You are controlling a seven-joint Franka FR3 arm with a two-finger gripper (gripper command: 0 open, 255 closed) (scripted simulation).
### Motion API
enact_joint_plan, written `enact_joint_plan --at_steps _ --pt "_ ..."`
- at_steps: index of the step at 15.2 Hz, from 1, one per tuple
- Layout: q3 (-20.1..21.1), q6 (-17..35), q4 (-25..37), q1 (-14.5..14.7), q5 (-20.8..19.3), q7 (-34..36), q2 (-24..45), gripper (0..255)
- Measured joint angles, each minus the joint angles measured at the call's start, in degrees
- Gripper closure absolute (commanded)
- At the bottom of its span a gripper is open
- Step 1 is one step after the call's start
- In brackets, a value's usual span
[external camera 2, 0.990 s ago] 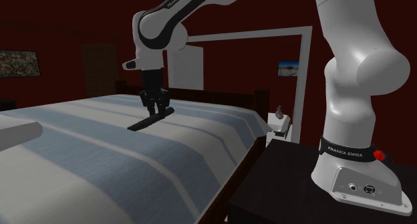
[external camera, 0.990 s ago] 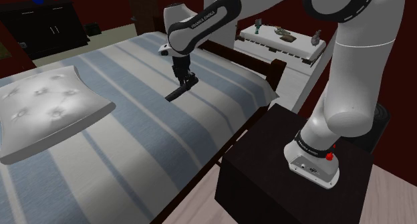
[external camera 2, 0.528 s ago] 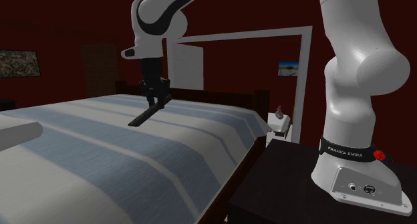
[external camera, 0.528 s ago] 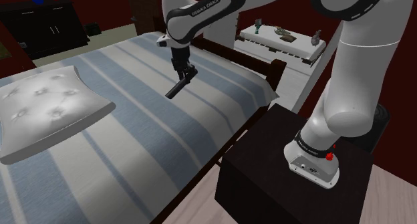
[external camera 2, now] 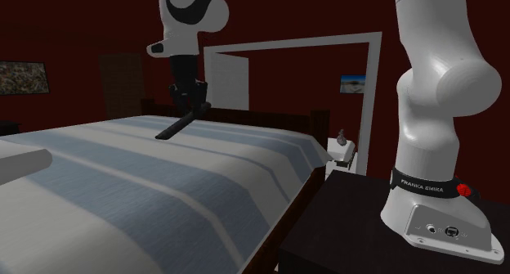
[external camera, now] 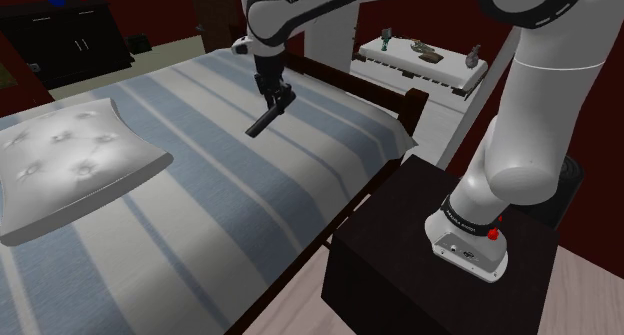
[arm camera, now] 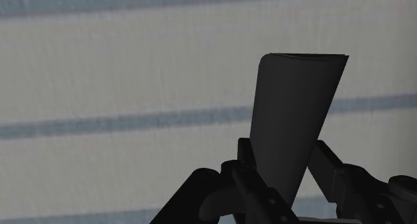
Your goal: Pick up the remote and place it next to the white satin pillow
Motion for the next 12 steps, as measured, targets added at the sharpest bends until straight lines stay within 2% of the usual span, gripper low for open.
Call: enact_joint_plan --at_steps 12 --pt "0.01 -8.69 6.61 0.01 -0.01 0.16 -2.08 255"
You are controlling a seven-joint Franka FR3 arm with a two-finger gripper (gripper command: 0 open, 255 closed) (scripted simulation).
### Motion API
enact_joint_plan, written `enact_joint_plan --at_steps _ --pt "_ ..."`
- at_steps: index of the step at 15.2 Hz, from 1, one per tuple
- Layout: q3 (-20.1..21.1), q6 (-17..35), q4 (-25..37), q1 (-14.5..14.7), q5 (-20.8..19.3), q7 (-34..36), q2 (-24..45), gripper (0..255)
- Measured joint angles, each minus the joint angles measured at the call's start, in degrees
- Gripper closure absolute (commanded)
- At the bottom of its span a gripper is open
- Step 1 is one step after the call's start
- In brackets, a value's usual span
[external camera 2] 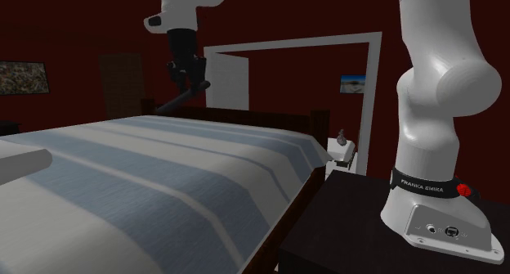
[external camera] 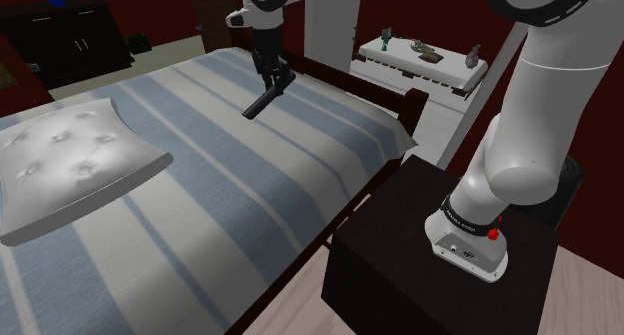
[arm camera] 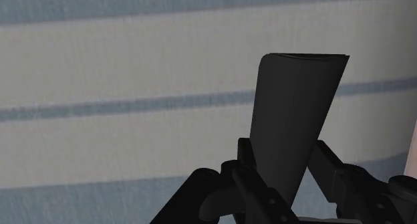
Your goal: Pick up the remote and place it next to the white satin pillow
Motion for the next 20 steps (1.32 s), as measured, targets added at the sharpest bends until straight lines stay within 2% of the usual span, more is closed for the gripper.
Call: enact_joint_plan --at_steps 6,11,17,20 --pt "0.19 -4.22 4.47 0.28 -0.02 0.53 0.23 255" --pt "2.05 -6.65 13.08 3.41 -0.31 5.43 6.4 255" --pt "3.69 -12.14 29.62 7.72 -1.15 11.09 17.34 255" --pt "4.21 -17.28 43.35 10.54 -1.79 13.96 25.83 255"
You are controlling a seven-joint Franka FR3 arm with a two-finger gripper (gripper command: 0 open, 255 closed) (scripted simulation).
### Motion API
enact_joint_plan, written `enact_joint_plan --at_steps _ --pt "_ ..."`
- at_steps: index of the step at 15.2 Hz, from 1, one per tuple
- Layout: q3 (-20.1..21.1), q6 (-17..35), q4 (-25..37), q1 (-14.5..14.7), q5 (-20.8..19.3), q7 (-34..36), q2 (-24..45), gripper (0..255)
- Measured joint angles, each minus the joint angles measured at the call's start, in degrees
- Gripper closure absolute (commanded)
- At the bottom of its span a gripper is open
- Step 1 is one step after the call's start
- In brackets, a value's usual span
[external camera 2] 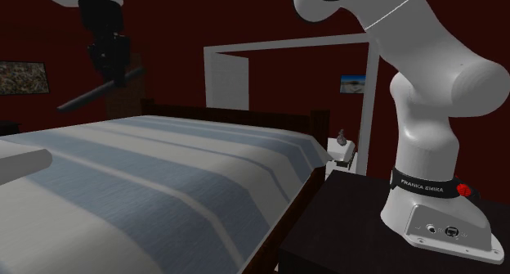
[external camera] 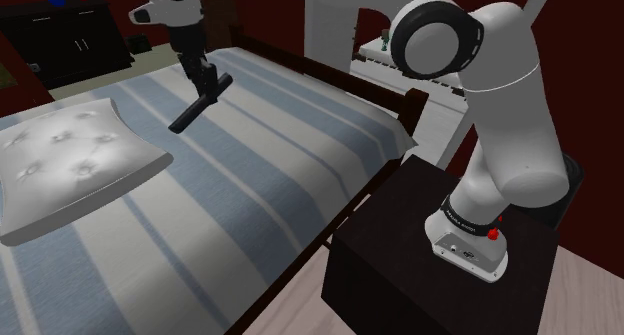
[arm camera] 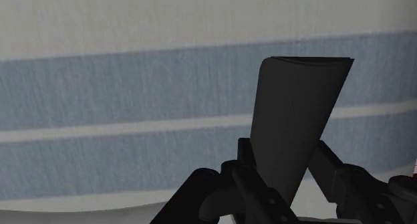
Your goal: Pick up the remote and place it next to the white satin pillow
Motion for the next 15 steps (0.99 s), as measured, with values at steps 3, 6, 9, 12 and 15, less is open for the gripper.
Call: enact_joint_plan --at_steps 3,6,9,12,15 --pt "0.09 0.04 2.26 0.78 -0.14 0.78 2.36 255" --pt "0.14 2.89 -1.59 0.81 -0.1 0.99 1.36 255" --pt "0.13 5.6 -4.83 0.66 -0.07 0.92 0.8 255" --pt "0.14 8.1 -7.61 0.61 -0.06 0.93 0.54 255" --pt "0.13 10.46 -9.95 0.57 -0.06 0.92 0.55 255"
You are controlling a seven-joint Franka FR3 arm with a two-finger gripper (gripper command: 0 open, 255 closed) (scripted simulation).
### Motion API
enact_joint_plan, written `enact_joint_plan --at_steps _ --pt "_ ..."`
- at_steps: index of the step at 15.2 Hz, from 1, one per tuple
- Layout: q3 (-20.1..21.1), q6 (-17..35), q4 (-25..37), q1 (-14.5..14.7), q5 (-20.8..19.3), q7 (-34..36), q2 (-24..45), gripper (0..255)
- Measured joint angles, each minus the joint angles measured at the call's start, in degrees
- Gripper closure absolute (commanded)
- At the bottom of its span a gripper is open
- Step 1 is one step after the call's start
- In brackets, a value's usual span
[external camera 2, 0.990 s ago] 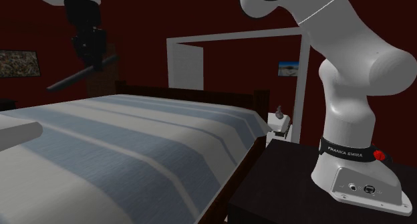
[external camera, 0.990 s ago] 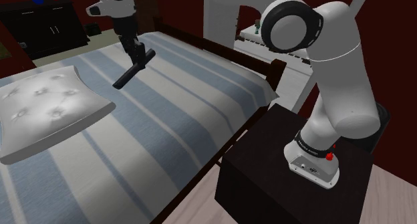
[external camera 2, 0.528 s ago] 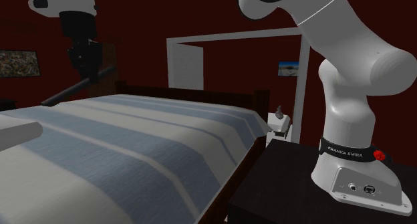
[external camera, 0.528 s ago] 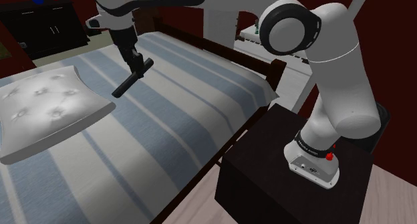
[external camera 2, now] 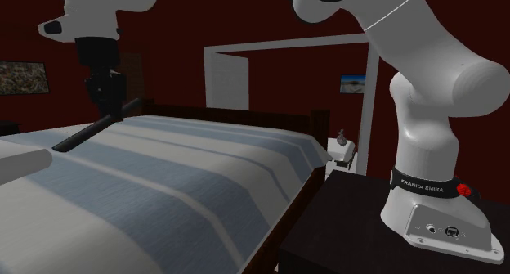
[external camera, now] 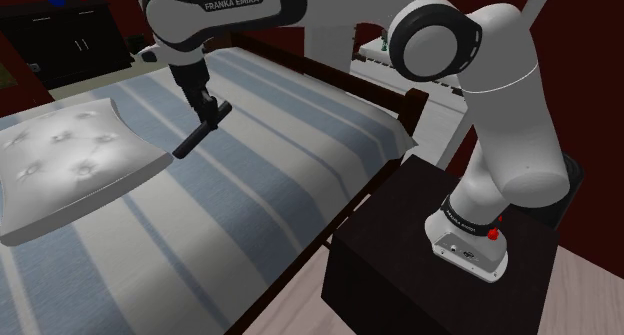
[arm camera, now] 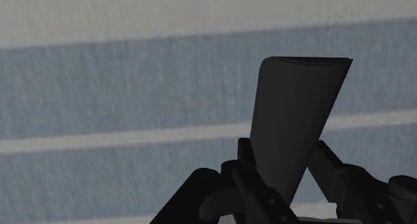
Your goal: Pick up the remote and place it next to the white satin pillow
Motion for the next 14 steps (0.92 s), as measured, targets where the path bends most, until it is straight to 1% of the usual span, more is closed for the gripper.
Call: enact_joint_plan --at_steps 5,14 --pt "-0.02 3.88 -3.91 -0.06 -0.01 0.0 -0.02 255" --pt "-0.13 9.88 -8.58 -0.19 -0.11 -0.1 1.24 255"
